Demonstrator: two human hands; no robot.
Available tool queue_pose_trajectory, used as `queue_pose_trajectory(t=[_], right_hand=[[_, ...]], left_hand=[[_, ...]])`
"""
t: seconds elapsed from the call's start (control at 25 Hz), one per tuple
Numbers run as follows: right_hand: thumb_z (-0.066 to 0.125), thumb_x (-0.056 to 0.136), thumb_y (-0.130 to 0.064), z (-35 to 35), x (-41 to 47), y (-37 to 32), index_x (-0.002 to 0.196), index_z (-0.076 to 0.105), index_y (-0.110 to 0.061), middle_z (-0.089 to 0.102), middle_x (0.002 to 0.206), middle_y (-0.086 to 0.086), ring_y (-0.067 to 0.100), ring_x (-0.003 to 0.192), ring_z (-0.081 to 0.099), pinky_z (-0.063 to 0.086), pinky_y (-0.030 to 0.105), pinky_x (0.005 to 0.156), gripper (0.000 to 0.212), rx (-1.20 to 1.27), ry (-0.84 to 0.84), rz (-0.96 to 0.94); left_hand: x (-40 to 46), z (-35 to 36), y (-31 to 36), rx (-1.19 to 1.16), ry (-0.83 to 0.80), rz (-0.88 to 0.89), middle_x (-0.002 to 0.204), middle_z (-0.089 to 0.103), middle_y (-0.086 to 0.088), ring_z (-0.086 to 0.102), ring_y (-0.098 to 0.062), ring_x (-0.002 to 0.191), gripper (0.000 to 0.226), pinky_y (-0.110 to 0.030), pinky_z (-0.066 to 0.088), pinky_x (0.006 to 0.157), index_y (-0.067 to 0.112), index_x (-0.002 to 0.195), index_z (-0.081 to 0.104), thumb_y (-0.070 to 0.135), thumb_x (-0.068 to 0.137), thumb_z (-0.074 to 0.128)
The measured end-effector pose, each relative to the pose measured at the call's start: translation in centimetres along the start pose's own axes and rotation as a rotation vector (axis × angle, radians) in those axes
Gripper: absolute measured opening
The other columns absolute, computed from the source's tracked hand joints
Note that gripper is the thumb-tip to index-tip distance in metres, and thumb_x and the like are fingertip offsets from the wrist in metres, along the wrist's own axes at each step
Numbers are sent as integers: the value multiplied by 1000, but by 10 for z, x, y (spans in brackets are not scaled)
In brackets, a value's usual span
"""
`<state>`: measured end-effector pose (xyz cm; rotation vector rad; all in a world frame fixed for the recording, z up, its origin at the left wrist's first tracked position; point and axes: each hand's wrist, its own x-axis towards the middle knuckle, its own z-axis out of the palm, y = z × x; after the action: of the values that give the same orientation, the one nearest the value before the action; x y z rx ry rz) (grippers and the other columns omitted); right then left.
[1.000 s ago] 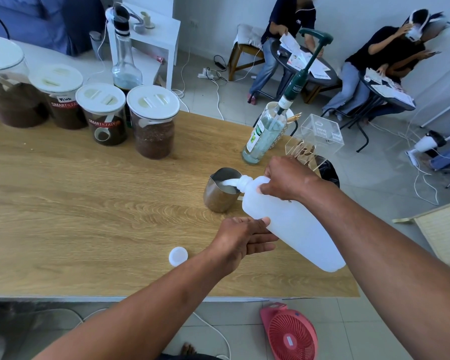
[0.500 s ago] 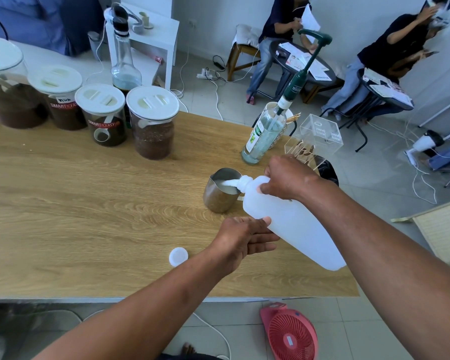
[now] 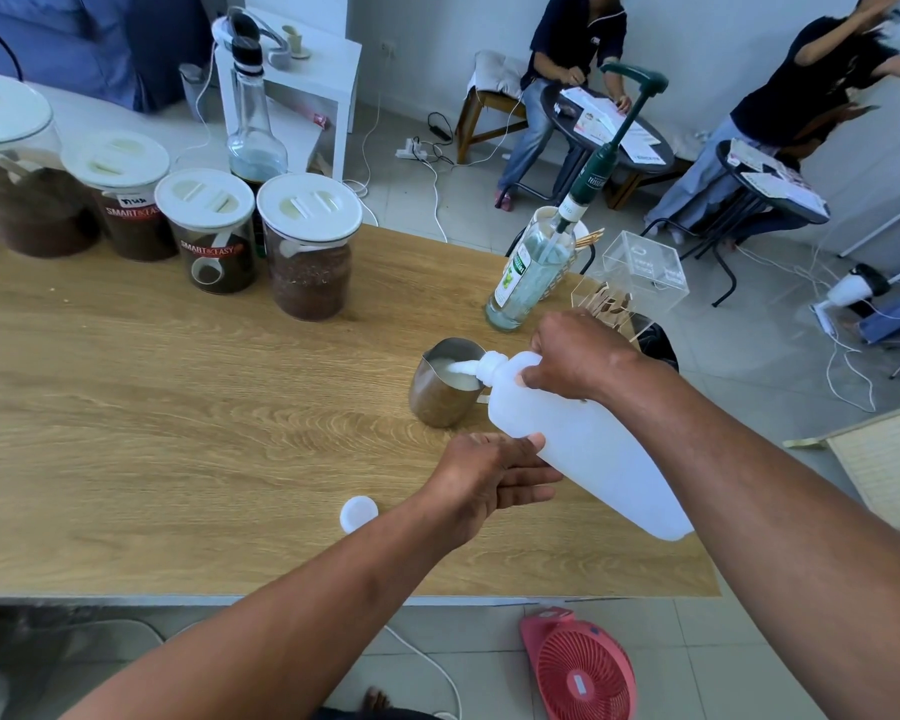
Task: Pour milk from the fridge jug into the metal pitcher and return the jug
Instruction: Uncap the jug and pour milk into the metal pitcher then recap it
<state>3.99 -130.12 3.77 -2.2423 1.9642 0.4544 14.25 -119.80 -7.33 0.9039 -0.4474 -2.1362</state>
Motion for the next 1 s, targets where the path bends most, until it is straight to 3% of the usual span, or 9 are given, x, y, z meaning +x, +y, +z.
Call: queue_pose_trajectory(t=[0.32,0.48,0.76,0.88,1.0], right_hand=[[77,87,-31,-4,-4,-4,77,49,-13,52,82,5,28,81,58,30,28,50,34,-16,-2,4],[77,87,-33,-4,-3,-5,81,51,-14,55,89,7,28,81,59,31,28,51,33,-26,1,-4],[77,86,-32,-6,-2,-4,63,35,-19,47,76,4,29,76,55,29,29,49,49,-58,-17,3],[77,86,-32,-7,-2,-6,71,45,-16,55,87,6,30,84,60,36,30,54,39,-60,-2,-3],[78,86,-32,-9,-3,-7,94,55,-13,60,101,8,30,95,63,46,32,66,31,-55,9,-14]], left_hand=[[0,0,1,-7,-5,4,113,75,-26,76,-35,103,35,-40,63,82,-9,119,66,14,94,71],[0,0,1,-12,-5,3,114,74,-28,76,-35,103,35,-40,64,81,-10,119,65,13,94,70],[1,3,1,-27,-4,-4,115,73,-30,76,-36,103,34,-40,64,82,-12,119,65,11,94,70],[2,3,1,-26,-8,-4,115,73,-30,76,-36,102,34,-40,64,82,-11,118,65,12,94,70],[3,2,2,-30,-11,-2,116,72,-31,76,-36,103,34,-40,64,81,-12,117,65,12,94,70]])
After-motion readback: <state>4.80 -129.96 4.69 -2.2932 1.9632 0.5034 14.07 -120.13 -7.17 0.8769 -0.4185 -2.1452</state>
